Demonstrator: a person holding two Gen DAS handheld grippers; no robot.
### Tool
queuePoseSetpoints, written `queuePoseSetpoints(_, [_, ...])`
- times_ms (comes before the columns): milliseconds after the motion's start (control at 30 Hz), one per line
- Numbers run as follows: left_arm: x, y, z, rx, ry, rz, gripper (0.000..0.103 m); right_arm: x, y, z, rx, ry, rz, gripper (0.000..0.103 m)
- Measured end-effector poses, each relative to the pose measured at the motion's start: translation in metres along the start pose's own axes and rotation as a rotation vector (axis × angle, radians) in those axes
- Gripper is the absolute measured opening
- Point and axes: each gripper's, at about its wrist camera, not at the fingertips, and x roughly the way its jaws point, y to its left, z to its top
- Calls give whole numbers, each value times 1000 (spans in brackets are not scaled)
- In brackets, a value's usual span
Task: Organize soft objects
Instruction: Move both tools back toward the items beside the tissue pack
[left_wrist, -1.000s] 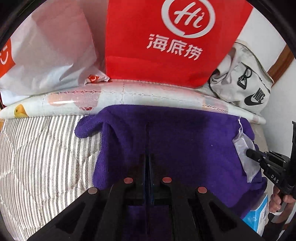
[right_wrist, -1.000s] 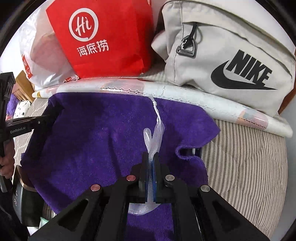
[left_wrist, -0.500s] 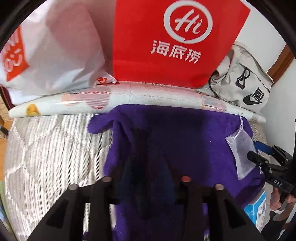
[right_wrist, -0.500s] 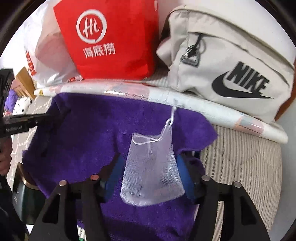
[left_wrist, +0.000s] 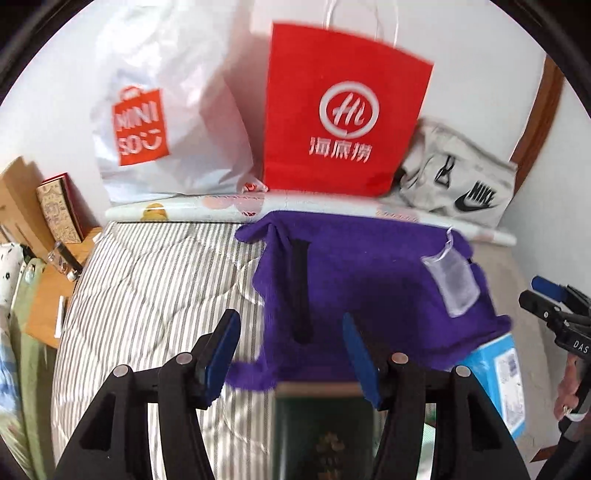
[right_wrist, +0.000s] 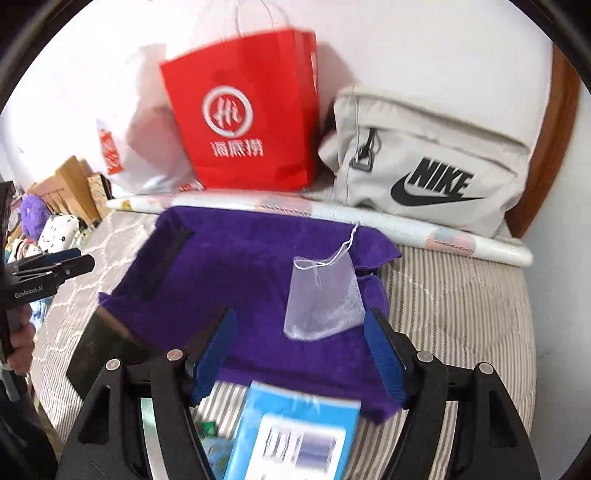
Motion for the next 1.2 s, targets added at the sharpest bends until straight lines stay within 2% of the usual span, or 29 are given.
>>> queuePoseSetpoints(67, [-13, 1, -15, -6, -11, -10, 55, -18, 5, -11, -4, -28, -6, 71])
queuePoseSetpoints(300, [-44, -6, -68, -15, 43, -76, 55, -63, 28, -64, -15, -34, 22, 72])
queuePoseSetpoints(500, [-56, -15, -116, 6, 63, -80, 56, -78, 50, -113, -4, -29, 61, 72])
queuePoseSetpoints(567, [-57, -14, -128, 1, 68, -68, 56, -82, 58, -130, -1, -40, 105, 71])
queuePoseSetpoints(667, [-59, -9, -145, -15, 68, -51, 56, -86, 76, -151, -43, -58, 163, 59])
queuePoseSetpoints(733, [-61, -7, -154, -25, 65, -47, 56, -86, 94, -167, -104, -50, 190, 42])
queuePoseSetpoints(800, [-62, -4, -162, -28, 61, -34, 56, -83, 110, -179, -156, -47, 200, 35])
queuePoseSetpoints(933, [-60, 6, -173, -54, 71, -51, 56, -71, 133, -194, -229, -35, 209, 33])
queuePoseSetpoints(1200, [-58, 22, -184, -94, 71, -104, 56, -38, 158, -202, -295, 40, 150, 33])
